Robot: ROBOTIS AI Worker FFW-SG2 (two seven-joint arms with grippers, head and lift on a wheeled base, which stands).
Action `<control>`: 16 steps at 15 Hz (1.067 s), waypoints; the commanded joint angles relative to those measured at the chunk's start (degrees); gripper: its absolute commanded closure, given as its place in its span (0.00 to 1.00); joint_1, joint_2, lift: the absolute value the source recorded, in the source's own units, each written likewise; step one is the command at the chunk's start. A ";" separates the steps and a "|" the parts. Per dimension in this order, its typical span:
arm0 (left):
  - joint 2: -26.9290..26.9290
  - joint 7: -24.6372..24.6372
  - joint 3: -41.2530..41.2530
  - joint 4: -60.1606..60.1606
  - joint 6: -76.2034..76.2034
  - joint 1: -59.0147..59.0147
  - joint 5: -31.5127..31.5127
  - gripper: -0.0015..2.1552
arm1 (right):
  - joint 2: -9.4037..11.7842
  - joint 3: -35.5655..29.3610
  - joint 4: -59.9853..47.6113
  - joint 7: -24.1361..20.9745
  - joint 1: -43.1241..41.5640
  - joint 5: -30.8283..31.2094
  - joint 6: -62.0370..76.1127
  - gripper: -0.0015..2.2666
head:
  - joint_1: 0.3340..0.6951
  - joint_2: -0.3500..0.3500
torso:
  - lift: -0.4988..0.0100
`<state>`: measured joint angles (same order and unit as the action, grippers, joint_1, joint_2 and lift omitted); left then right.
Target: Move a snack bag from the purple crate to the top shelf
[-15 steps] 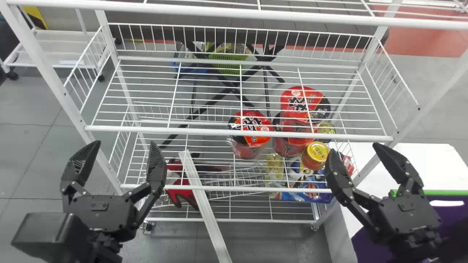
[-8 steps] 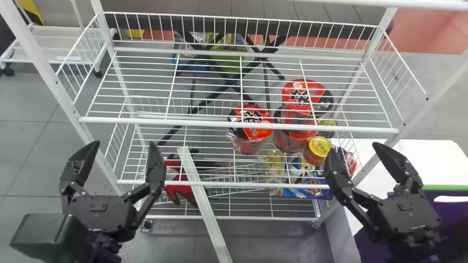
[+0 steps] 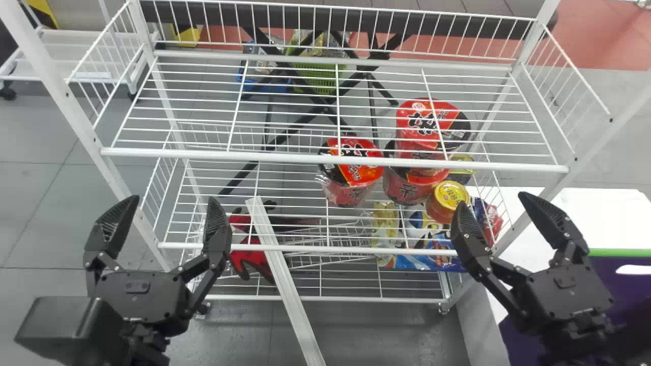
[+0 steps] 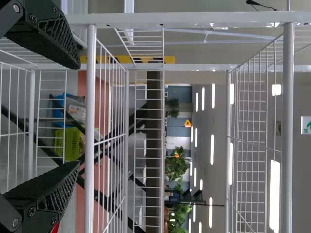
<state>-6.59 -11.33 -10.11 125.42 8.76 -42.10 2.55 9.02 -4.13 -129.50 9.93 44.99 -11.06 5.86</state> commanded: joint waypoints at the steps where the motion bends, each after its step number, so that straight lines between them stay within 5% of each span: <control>1: 0.00 -0.01 0.00 0.00 -0.11 0.00 0.00 0.06 | 0.04 0.00 0.30 0.00 -0.34 -0.19 -0.20 0.08 | 1.00 0.40 | 0.09; 3: 0.00 -0.01 0.00 -0.18 0.06 0.00 0.00 0.06 | -0.05 -1.05 0.48 3.87 -0.43 -1.24 -2.84 0.08 | 1.00 0.40 | 0.09; 10: -0.09 -0.18 -0.09 -0.26 0.06 -0.08 0.00 0.06 | -0.93 -2.81 -3.30 3.78 0.10 -1.51 -11.10 0.08 | 1.00 0.41 | 0.09; 16: -0.09 -0.18 0.18 -0.88 0.06 0.00 0.00 0.06 | -4.45 -20.65 -19.74 8.26 2.30 -9.06 -38.52 0.08 | 1.00 0.33 | 0.09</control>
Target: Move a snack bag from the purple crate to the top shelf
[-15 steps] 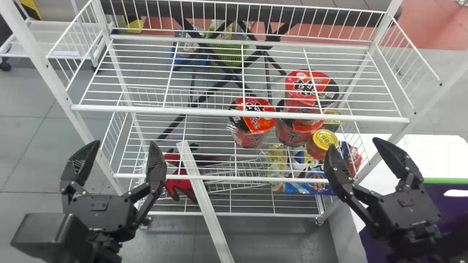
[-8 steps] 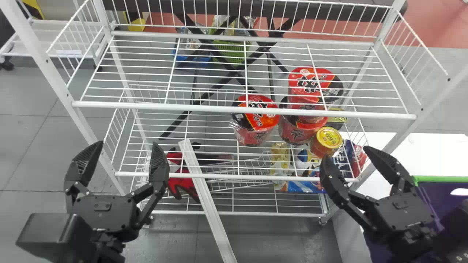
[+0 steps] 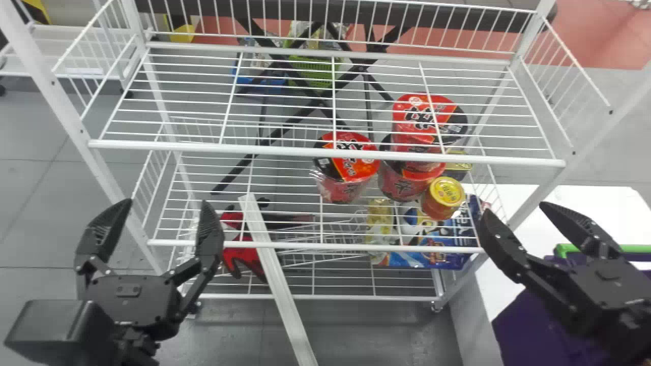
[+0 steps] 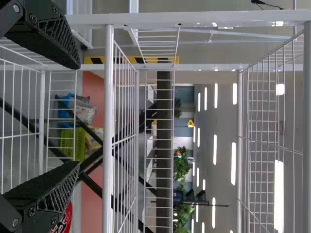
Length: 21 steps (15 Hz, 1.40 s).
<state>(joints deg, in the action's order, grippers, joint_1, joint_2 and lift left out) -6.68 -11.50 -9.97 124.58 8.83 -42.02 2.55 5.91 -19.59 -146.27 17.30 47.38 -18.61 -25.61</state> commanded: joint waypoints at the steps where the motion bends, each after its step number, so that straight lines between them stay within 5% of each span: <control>1: 0.00 -0.01 0.03 -0.04 0.00 -0.08 0.00 0.06 | -3.01 -10.21 -3.50 3.79 -1.24 -3.27 -12.50 0.08 | 1.00 0.31 | 0.09; 6: 0.00 0.34 -0.41 -1.79 -0.53 1.59 0.09 0.06 | -5.56 -28.75 1.86 17.06 -11.35 -5.12 -36.23 0.09 | 1.00 0.10 | 0.09; 9: 0.08 0.34 -0.58 -2.23 -0.53 1.77 0.18 0.06 | -5.73 -38.95 8.98 33.41 -26.73 6.92 -52.05 0.10 | 1.00 0.00 | 0.09; 15: 0.08 0.34 -0.76 -2.67 -0.88 2.12 0.44 0.06 | 5.43 -39.65 27.96 49.67 -31.56 17.91 -47.83 0.09 | 1.00 0.00 | 0.09; 17: 0.08 0.16 -1.02 -2.67 -1.06 1.94 0.88 0.06 | 9.56 -39.83 36.40 58.19 -33.85 21.42 -42.73 0.04 | 1.00 0.00 | 0.09; 21: 0.08 -0.01 -1.02 -3.29 -1.06 1.77 1.06 0.06 | 11.32 -38.33 39.92 61.02 -33.93 30.12 -35.17 0.00 | 1.00 0.00 | 0.09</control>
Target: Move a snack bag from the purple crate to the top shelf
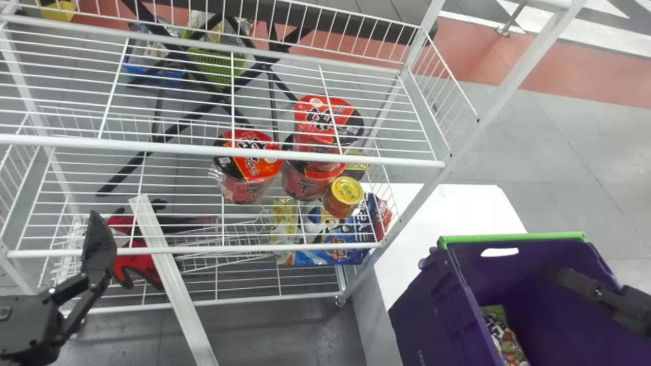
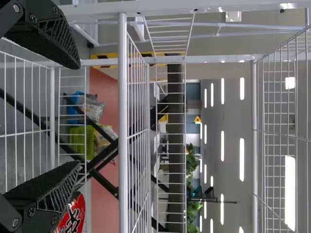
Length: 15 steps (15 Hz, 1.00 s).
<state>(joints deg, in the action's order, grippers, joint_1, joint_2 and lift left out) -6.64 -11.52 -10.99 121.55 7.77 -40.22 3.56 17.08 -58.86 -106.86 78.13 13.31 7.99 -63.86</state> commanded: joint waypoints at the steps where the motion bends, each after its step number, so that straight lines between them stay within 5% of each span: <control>1: 0.05 0.00 0.00 -0.43 0.00 -0.04 0.04 0.06 | 0.14 2.08 0.69 0.19 0.66 5.63 4.66 0.00 | 1.00 0.00 | 0.09; 6: 0.05 0.00 -0.26 -0.70 0.00 -0.04 0.22 0.06 | -0.12 11.40 0.87 0.19 2.24 17.23 -1.84 0.00 | 1.00 0.00 | 0.09; 9: 0.05 0.00 -0.26 -0.70 -0.18 0.14 0.75 0.06 | 2.52 19.22 6.76 0.19 0.49 25.41 -6.76 0.00 | 1.00 0.00 | 0.09; 15: -0.04 0.00 0.18 -2.01 -0.35 1.81 0.31 0.05 | 3.75 30.56 17.66 -1.40 -5.67 38.15 -5.00 0.00 | 1.00 0.00 | 0.09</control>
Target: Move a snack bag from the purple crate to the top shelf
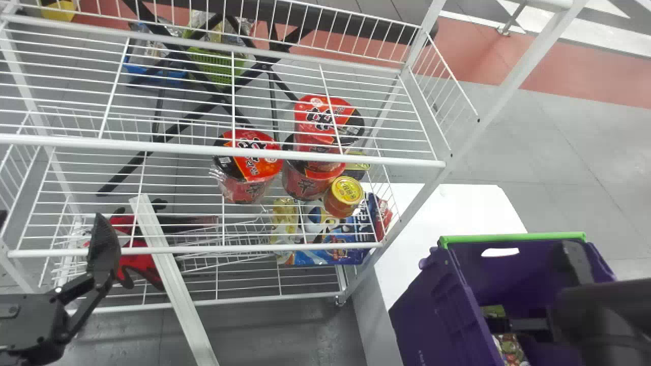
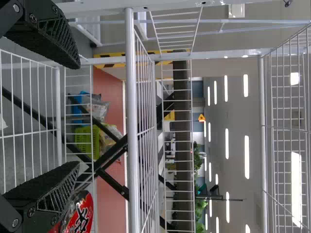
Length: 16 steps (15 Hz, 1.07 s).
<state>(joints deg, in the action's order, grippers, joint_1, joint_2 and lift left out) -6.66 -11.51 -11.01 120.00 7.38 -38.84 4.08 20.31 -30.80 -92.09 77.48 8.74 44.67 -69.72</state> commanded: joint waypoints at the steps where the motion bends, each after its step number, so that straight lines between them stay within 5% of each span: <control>1: -0.02 0.09 0.20 -0.64 -0.14 0.78 -0.48 0.05 | 0.70 3.73 5.69 -1.72 -2.15 2.70 2.61 0.00 | 1.00 0.00 | 0.09; 7: 0.07 0.26 0.55 -2.14 -0.14 2.54 -0.83 0.05 | 2.63 5.40 16.68 -6.64 -4.00 2.97 12.46 0.00 | 1.00 0.00 | 0.09; 16: 0.07 0.26 0.55 -3.37 0.04 2.98 -1.35 0.05 | 1.14 -0.05 19.84 -9.89 -0.92 -3.63 15.27 0.00 | 1.00 0.00 | 0.09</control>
<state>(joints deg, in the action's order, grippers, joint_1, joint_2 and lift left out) -6.59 -11.25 -10.46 116.80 7.42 -35.86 2.77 21.84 -30.32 -72.26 67.58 7.58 41.76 -54.23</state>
